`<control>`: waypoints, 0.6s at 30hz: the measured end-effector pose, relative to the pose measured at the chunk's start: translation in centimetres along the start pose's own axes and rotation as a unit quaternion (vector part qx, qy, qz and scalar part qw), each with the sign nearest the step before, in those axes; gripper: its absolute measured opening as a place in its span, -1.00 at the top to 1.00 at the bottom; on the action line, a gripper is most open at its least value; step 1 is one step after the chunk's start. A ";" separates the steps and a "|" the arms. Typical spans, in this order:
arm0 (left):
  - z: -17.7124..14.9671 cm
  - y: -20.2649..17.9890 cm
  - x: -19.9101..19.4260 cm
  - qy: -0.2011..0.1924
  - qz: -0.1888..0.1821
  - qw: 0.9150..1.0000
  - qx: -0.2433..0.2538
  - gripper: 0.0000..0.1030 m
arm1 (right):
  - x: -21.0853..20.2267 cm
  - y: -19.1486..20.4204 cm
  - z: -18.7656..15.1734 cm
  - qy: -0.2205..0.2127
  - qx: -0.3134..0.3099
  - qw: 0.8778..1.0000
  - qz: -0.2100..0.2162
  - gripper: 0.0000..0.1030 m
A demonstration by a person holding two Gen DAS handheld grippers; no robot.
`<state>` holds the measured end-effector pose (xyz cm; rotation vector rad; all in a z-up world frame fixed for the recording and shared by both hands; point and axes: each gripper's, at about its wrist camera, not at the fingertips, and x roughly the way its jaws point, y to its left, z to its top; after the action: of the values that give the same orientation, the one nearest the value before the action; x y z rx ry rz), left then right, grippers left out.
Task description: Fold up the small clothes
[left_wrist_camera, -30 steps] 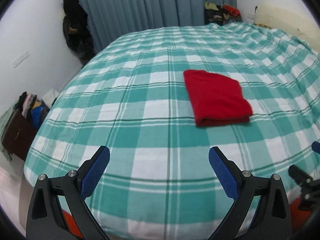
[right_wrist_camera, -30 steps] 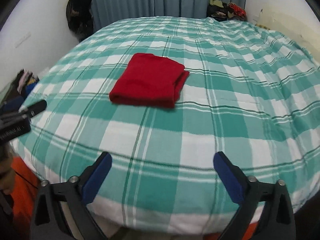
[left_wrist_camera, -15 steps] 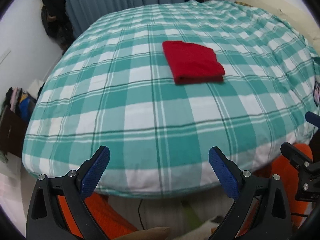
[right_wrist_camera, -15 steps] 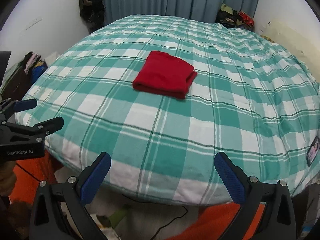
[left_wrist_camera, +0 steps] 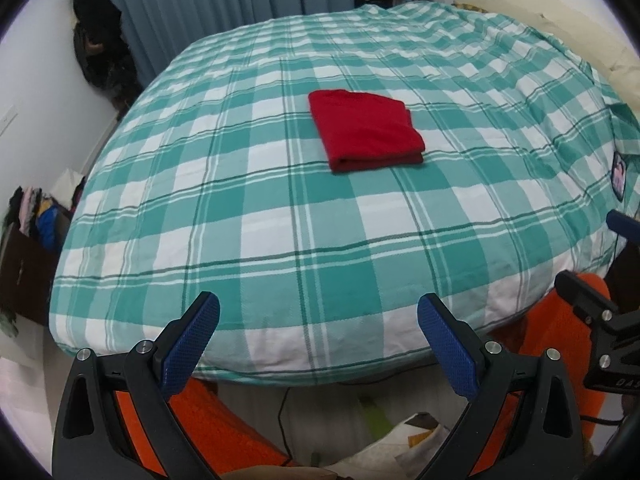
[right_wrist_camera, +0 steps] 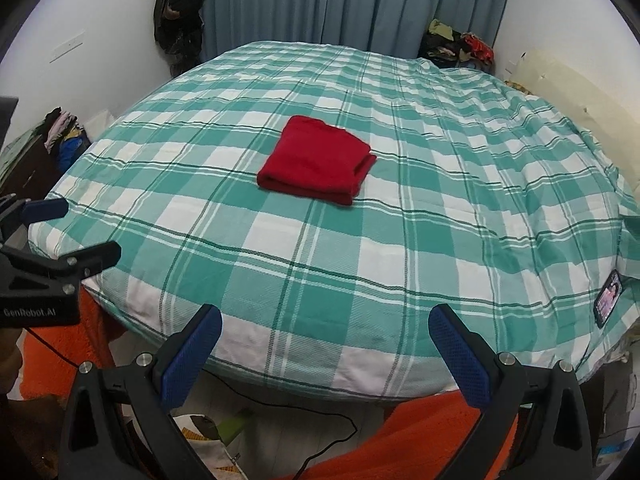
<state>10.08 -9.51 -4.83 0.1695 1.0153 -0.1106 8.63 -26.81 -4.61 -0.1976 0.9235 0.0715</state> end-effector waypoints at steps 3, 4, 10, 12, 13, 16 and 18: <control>0.0 -0.2 -0.1 -0.001 0.001 1.000 0.003 -0.94 | -0.3 0.0 0.3 0.000 0.002 1.000 0.010 -0.98; 0.0 -0.2 -0.1 -0.002 0.001 1.000 0.004 -0.94 | -0.3 0.1 0.3 0.000 0.001 1.000 0.011 -0.98; -0.1 -0.2 0.1 -0.003 0.009 1.000 0.005 -0.94 | -0.1 0.6 0.4 -0.001 -0.004 1.000 0.014 -0.98; -0.1 -0.1 0.3 -0.004 0.014 1.000 0.005 -0.94 | 0.0 0.7 0.4 0.000 -0.004 1.000 0.013 -0.98; -0.1 -0.1 0.3 -0.004 0.014 1.000 0.004 -0.94 | 0.2 0.6 0.4 0.001 -0.004 1.000 0.011 -0.98; 0.0 0.0 0.2 -0.005 0.009 1.000 0.000 -0.94 | 0.5 0.4 0.2 0.005 -0.003 1.000 0.008 -0.98; 0.0 0.1 0.3 -0.005 0.002 1.000 -0.004 -0.94 | 0.6 0.3 0.1 0.005 -0.003 1.000 0.005 -0.98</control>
<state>10.20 -9.41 -5.07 0.1630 1.0062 -0.1037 9.03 -26.50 -5.01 -0.1990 0.9340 0.0817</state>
